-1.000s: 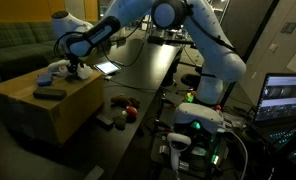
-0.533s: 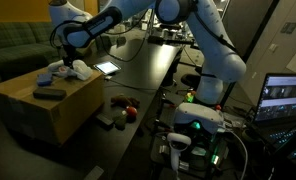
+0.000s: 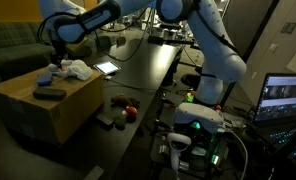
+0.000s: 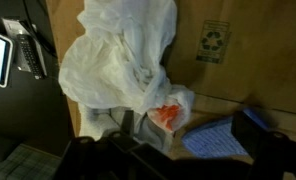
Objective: Switch between the objects on the box and on the table one by one
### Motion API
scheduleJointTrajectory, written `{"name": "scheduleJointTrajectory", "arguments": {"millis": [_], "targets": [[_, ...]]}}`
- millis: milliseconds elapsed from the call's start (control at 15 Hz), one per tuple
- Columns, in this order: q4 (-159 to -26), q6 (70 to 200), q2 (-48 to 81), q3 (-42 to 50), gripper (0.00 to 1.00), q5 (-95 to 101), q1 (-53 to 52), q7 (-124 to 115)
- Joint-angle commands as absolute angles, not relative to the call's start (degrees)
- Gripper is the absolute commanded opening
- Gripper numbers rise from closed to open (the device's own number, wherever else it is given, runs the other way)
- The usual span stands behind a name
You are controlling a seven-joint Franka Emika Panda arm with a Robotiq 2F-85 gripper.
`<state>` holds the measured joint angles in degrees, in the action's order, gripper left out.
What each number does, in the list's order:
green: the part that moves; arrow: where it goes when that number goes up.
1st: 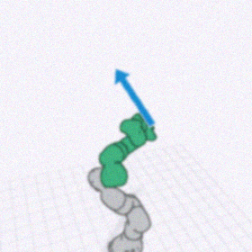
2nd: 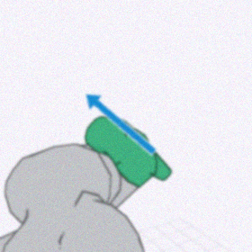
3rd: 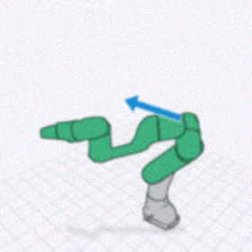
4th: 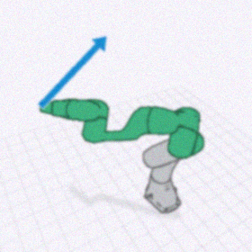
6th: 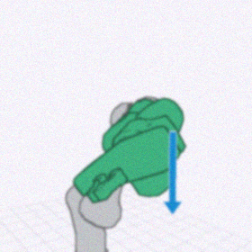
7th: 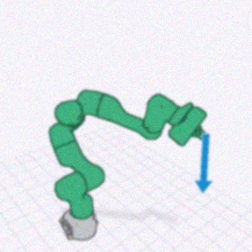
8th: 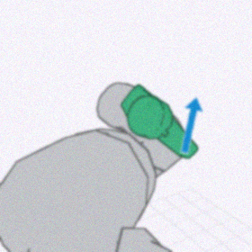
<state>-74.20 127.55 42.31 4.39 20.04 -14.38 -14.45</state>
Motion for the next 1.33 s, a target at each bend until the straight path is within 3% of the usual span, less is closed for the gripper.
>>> {"name": "scheduleJointTrajectory", "arguments": {"millis": [0, 1267], "targets": [[-66.6, 126.6, 46.9, 3.1, 1.00, 16.2, -14.9, -17.8], [-39.9, 129.0, 68.8, 9.0, 1.00, 12.0, -18.8, -42.1]]}}
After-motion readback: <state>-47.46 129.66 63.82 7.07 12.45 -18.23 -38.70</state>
